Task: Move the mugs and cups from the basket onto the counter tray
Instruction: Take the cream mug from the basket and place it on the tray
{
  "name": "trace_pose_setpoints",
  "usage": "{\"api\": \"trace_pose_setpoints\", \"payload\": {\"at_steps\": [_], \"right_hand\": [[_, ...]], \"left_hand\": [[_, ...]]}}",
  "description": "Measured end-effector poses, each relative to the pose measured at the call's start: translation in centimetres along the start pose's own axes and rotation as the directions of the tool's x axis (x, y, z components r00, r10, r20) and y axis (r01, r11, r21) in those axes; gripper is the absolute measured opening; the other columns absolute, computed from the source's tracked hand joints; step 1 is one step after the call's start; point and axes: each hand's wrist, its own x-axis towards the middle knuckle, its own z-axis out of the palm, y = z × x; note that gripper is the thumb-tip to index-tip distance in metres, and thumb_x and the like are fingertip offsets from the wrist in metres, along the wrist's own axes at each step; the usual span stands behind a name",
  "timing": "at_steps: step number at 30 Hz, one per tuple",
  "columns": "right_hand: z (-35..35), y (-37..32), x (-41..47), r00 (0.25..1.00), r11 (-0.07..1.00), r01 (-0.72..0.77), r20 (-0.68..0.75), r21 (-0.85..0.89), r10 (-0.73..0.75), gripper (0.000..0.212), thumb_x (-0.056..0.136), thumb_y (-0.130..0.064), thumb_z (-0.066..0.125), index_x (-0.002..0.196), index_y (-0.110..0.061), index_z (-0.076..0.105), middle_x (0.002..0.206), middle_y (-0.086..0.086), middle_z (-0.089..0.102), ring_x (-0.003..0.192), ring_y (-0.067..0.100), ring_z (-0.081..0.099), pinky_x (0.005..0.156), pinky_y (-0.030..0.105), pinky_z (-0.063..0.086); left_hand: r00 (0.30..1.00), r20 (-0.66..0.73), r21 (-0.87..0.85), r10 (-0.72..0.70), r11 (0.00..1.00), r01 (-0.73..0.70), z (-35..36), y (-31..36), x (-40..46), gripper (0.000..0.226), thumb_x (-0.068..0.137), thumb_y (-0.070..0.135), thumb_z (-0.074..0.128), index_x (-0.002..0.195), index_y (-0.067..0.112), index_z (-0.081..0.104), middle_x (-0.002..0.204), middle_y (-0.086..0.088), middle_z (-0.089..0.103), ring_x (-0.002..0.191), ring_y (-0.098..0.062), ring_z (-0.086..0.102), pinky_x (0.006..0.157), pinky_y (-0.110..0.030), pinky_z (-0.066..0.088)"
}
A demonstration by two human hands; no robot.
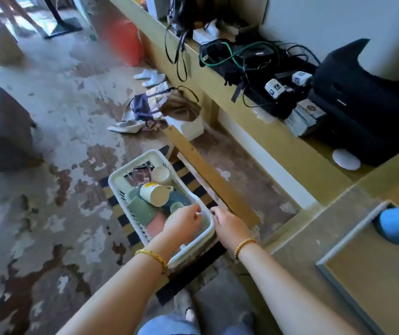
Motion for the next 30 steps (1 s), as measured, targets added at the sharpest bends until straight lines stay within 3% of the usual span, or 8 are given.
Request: {"api": "trace_pose_setpoints", "payload": {"at_steps": [6, 10, 16, 24, 30], "right_hand": [[3.7, -2.1, 3.7, 0.989, 0.999, 0.043, 0.142, -0.005, -0.042, 0.032, 0.098, -0.021, 0.035, 0.126, -0.017, 0.048, 0.126, 0.003, 0.056, 0.108, 0.022, 0.056, 0.086, 0.035, 0.050], [5.2, -2.8, 6.8, 0.967, 0.998, 0.037, 0.253, -0.046, -0.024, 0.038, 0.096, -0.025, 0.041, 0.133, -0.015, 0.039, 0.132, 0.008, 0.048, 0.119, 0.023, 0.046, 0.096, 0.036, 0.043], [7.0, -4.1, 13.7, 0.905, 0.999, 0.013, 0.426, -0.032, 0.001, 0.052, 0.096, -0.028, 0.045, 0.142, -0.012, 0.027, 0.144, 0.012, 0.034, 0.131, 0.027, 0.038, 0.106, 0.040, 0.036], [10.5, -4.4, 21.7, 0.872, 0.990, -0.130, 0.482, 0.053, 0.088, 0.045, 0.098, -0.024, 0.040, 0.141, -0.017, 0.030, 0.143, 0.012, 0.034, 0.122, 0.028, 0.046, 0.097, 0.037, 0.041], [14.0, -3.7, 25.9, 0.820, 0.970, -0.227, 0.554, 0.089, 0.141, 0.044, 0.099, -0.018, 0.031, 0.143, -0.021, 0.031, 0.144, 0.010, 0.038, 0.125, 0.027, 0.045, 0.105, 0.039, 0.038]], "left_hand": [[0.986, 0.025, -0.131, -0.163, 0.978, 0.164, 0.4, -6.5, 1.2, 0.028, 0.093, 0.020, 0.043, 0.116, 0.009, 0.053, 0.107, -0.009, 0.063, 0.099, -0.028, 0.058, 0.082, -0.037, 0.049], [0.973, 0.052, -0.157, -0.224, 0.961, 0.230, 1.0, -9.6, 2.9, 0.031, 0.090, 0.019, 0.048, 0.117, 0.006, 0.052, 0.114, -0.013, 0.058, 0.104, -0.032, 0.057, 0.086, -0.036, 0.048], [0.908, 0.096, -0.389, -0.409, 0.824, 0.412, 1.0, -13.3, 6.9, 0.058, 0.088, 0.022, 0.050, 0.141, 0.016, 0.027, 0.122, -0.017, 0.056, 0.108, -0.034, 0.055, 0.086, -0.038, 0.047], [0.830, 0.168, -0.509, -0.532, 0.674, 0.535, 2.3, -17.4, 12.0, 0.069, 0.093, 0.033, 0.050, 0.149, 0.020, 0.012, 0.140, -0.015, 0.045, 0.121, -0.030, 0.050, 0.093, -0.037, 0.042], [0.761, 0.264, -0.705, -0.592, 0.420, 0.571, 3.6, -19.1, 15.3, 0.068, 0.095, 0.042, 0.044, 0.149, 0.024, 0.008, 0.144, -0.014, 0.040, 0.120, -0.033, 0.049, 0.098, -0.045, 0.045]]}}
